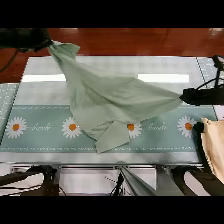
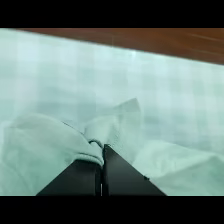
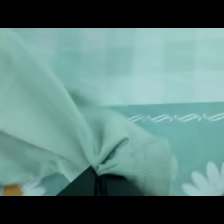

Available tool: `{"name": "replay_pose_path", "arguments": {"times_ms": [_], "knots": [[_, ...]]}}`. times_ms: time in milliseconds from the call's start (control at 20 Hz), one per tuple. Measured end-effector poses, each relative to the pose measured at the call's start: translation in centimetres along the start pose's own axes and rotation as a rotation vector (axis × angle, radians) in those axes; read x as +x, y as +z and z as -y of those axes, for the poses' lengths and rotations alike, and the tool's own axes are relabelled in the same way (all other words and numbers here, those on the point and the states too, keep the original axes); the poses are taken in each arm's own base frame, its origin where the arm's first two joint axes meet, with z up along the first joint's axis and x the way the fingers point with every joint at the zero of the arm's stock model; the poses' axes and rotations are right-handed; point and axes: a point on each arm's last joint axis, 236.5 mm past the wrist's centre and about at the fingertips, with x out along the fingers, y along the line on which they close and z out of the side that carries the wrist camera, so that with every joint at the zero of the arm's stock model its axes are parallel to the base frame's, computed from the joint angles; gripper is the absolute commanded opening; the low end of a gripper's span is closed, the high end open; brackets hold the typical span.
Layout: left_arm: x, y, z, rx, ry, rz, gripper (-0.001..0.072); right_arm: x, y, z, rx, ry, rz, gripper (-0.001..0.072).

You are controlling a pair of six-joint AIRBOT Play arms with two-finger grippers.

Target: Fold the shirts.

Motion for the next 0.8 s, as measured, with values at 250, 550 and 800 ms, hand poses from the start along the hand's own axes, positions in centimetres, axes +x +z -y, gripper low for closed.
{"name": "replay_pose_path", "arguments": {"times_ms": [250, 550, 800], "knots": [[4.5, -6.9, -0.9, -0.057, 0.007, -0.273, 0.0703, 7.6, 0.0, 3.8, 0.140, -0.003, -0.167, 0.0570], [0.5, -12.2, -3.7, -0.077, 0.034, -0.520, 0.0703, 6.7, 2.2, 5.0, 0.104, -0.034, -0.273, 0.0627], [-3.5, -20.0, -7.6, -0.154, 0.072, -0.588, 0.0703, 1.5, 3.1, 9.1, 0.195, -0.158, -0.189, 0.0625]]}}
